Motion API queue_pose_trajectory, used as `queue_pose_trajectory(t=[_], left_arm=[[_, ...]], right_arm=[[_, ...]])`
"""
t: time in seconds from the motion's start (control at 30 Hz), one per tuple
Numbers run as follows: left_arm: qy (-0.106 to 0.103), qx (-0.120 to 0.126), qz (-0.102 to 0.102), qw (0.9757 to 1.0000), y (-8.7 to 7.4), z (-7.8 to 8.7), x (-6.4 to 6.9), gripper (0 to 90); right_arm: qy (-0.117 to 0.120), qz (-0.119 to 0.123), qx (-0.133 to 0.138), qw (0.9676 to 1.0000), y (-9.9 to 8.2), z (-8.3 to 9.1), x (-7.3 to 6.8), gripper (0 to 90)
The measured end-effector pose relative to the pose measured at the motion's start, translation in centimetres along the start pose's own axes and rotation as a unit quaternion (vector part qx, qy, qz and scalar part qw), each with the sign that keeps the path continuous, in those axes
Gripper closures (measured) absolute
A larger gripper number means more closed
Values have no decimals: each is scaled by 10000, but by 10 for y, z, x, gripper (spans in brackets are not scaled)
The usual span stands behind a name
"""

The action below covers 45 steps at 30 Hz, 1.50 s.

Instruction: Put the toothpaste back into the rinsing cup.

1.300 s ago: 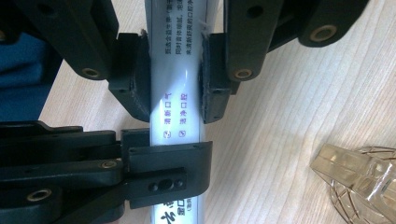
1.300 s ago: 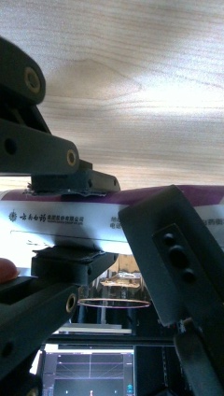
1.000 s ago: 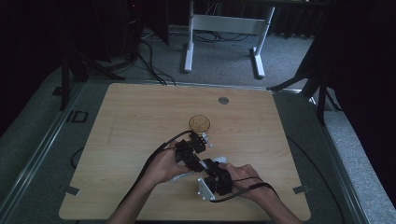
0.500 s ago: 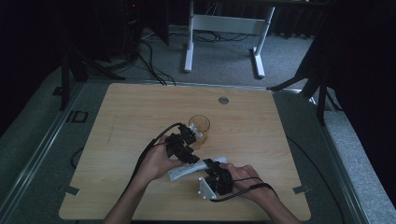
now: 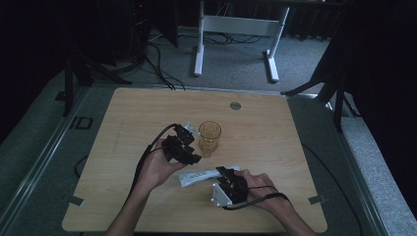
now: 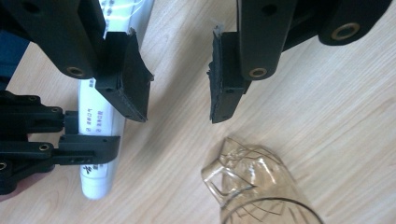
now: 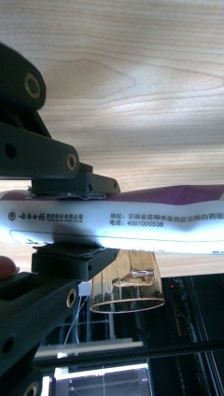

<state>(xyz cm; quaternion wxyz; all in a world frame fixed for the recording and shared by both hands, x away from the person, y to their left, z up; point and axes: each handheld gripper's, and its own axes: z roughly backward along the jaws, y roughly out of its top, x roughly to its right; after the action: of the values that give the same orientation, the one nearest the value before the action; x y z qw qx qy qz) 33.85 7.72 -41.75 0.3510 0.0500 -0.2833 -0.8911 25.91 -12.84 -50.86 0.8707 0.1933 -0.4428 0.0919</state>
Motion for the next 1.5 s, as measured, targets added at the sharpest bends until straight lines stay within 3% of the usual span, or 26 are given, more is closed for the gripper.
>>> queue_pose_trajectory(t=[0.47, 0.9, 1.03, 1.23, 1.5], left_arm=[[199, 232, 342, 9989, -10, 12, -17, 577], [437, 329, 562, 9969, -18, 19, -27, 577], [464, 340, 611, 9965, -19, 20, -29, 577], [495, 361, 661, 9959, -21, 21, -30, 577], [508, 344, 647, 9960, -21, 21, -31, 577]], right_arm=[[169, -626, 211, 9977, -8, 4, 16, 701], [281, -1152, 403, 9921, -10, 6, 23, 700], [345, -1428, 511, 9878, -11, 5, 26, 701], [475, -1910, 681, 9781, -17, 3, 36, 700], [551, -2340, 753, 9678, -24, -3, 45, 701]])
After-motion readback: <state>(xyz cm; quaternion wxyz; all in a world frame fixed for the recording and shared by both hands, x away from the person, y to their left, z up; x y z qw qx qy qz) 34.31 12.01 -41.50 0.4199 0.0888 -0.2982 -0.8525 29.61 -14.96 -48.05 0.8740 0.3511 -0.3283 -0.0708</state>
